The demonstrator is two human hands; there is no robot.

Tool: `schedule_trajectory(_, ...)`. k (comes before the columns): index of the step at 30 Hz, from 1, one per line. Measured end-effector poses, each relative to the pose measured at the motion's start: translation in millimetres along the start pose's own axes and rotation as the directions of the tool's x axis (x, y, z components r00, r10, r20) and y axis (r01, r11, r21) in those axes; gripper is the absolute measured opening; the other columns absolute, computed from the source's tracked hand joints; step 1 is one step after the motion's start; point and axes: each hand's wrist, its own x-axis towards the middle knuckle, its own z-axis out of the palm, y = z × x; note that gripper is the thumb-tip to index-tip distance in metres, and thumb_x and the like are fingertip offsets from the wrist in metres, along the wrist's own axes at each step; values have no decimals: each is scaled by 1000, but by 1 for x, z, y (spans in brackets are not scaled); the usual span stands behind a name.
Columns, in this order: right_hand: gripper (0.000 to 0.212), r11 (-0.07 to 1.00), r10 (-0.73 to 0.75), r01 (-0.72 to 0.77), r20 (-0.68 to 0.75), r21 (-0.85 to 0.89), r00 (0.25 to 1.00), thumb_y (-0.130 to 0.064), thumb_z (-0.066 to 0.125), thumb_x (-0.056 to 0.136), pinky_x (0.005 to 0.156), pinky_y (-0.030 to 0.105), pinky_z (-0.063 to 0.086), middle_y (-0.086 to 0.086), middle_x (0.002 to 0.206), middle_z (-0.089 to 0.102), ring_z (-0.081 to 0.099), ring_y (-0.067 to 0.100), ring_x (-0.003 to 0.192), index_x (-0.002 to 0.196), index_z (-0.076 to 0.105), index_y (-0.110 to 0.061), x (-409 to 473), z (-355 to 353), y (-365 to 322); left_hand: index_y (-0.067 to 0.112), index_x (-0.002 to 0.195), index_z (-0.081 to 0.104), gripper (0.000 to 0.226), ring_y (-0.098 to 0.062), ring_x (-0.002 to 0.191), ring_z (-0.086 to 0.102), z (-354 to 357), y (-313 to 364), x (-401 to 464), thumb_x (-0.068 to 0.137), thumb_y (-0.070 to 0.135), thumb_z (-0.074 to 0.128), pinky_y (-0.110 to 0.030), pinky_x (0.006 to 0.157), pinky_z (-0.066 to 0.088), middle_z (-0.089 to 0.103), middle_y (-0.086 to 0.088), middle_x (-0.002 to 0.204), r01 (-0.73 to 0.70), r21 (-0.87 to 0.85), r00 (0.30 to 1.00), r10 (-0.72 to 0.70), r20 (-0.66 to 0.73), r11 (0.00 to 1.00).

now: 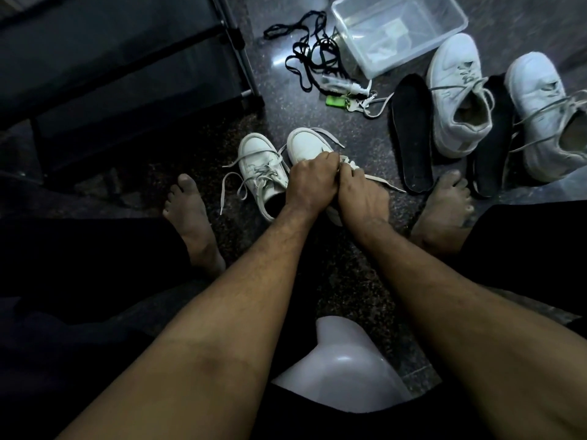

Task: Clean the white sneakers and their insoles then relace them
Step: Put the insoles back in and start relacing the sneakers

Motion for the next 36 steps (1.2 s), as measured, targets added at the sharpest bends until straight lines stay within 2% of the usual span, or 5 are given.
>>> schedule_trajectory(11, 38, 879, 212, -293, 241, 375, 947, -31, 53, 93, 86, 41, 47, 18, 121, 62, 60, 39, 111, 128, 49, -16, 1, -9, 15, 16, 99, 63, 19, -35, 86, 66, 10, 2, 0, 89, 31, 60, -39, 64, 44, 69, -6, 98, 97, -27, 995, -97, -15, 995)
schedule_trajectory(16, 21, 854, 193, -344, 376, 391, 906, -9, 68, 78, 74, 46, 60, 18, 89, 72, 72, 34, 81, 98, 63, -7, 8, -26, 20, 19, 102, 62, 19, -35, 91, 65, 9, 2, 1, 91, 33, 58, -39, 66, 44, 69, -5, 101, 115, -17, 993, -115, 25, 993)
schedule_trajectory(24, 25, 869, 253, -360, 322, 339, 912, -21, 79, 74, 74, 35, 59, 15, 87, 74, 72, 30, 86, 89, 65, -7, 8, -4, 29, 19, 115, 63, 25, -40, 91, 66, 1, 13, -2, 94, 28, 53, -42, 66, 45, 66, -7, 110, 21, 36, 997, -24, 79, 999)
schedule_trajectory(28, 35, 915, 226, -291, 243, 280, 943, -31, 62, 88, 76, 33, 44, 14, 112, 68, 65, 34, 105, 120, 60, -18, 9, -2, 16, 19, 117, 59, 25, -41, 92, 67, -2, 26, -2, 99, 30, 46, -41, 63, 39, 63, -7, 114, -41, 82, 985, 26, 173, 996)
schedule_trajectory(36, 26, 963, 266, -264, -19, 59, 964, -20, 33, 104, 78, 45, 50, 14, 122, 52, 60, 34, 107, 125, 46, -14, 1, 11, 15, 18, 105, 62, 22, -39, 84, 67, 3, 24, 0, 97, 36, 51, -39, 59, 36, 66, -4, 103, 35, 26, 996, -37, 85, 999)
